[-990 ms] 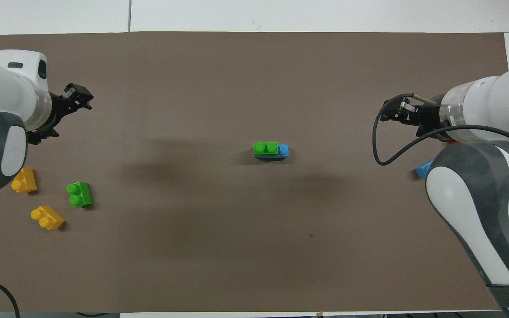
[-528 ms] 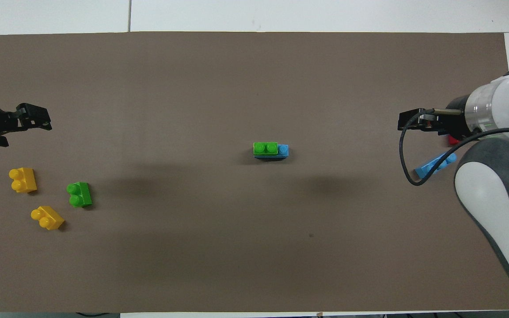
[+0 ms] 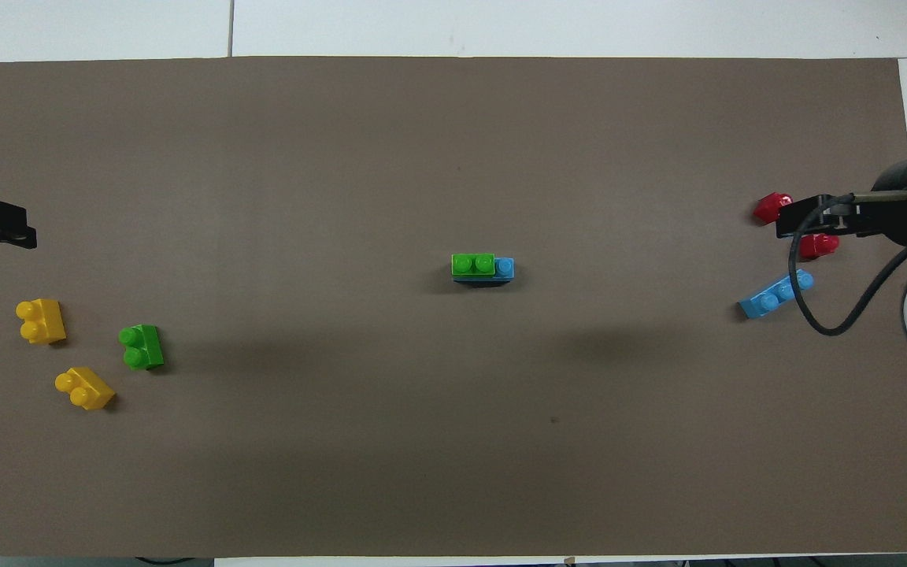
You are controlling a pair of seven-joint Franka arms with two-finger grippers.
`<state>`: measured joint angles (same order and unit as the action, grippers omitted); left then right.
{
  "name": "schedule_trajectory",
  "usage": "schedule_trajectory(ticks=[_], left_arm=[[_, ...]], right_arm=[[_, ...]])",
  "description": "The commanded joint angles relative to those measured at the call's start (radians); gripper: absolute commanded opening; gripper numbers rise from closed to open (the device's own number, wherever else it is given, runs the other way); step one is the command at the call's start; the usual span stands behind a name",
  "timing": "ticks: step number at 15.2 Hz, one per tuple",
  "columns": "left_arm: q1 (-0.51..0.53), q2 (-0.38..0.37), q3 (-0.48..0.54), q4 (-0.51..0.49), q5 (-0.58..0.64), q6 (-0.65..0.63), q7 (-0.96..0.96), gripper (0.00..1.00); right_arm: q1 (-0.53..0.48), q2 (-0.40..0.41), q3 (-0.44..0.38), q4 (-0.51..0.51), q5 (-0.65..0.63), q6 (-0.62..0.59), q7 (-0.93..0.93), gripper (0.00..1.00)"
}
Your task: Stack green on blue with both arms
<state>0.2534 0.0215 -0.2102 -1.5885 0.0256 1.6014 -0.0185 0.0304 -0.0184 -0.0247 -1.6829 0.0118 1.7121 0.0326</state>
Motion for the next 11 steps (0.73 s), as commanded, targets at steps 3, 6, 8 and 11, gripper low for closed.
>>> schedule_trajectory(ticks=[3,6,8,11], left_arm=[[-0.003,0.005,-0.009,0.012,-0.009,-0.009,0.018,1.0],[-0.008,0.003,-0.014,0.01,-0.012,-0.014,0.017,1.0],[-0.022,0.0,-0.017,-0.002,-0.013,-0.009,0.018,1.0],[-0.15,-0.015,0.103,-0.028,-0.016,-0.018,0.012,1.0]], right_arm=[[-0.052,0.066,0.009,0.133,-0.016,-0.103,-0.023,0.95],[-0.07,0.066,0.009,0.141,-0.016,-0.117,-0.022,0.95],[-0.076,0.067,0.009,0.141,-0.016,-0.115,-0.02,0.95],[-0.079,0.067,0.009,0.137,-0.016,-0.115,-0.013,0.95]])
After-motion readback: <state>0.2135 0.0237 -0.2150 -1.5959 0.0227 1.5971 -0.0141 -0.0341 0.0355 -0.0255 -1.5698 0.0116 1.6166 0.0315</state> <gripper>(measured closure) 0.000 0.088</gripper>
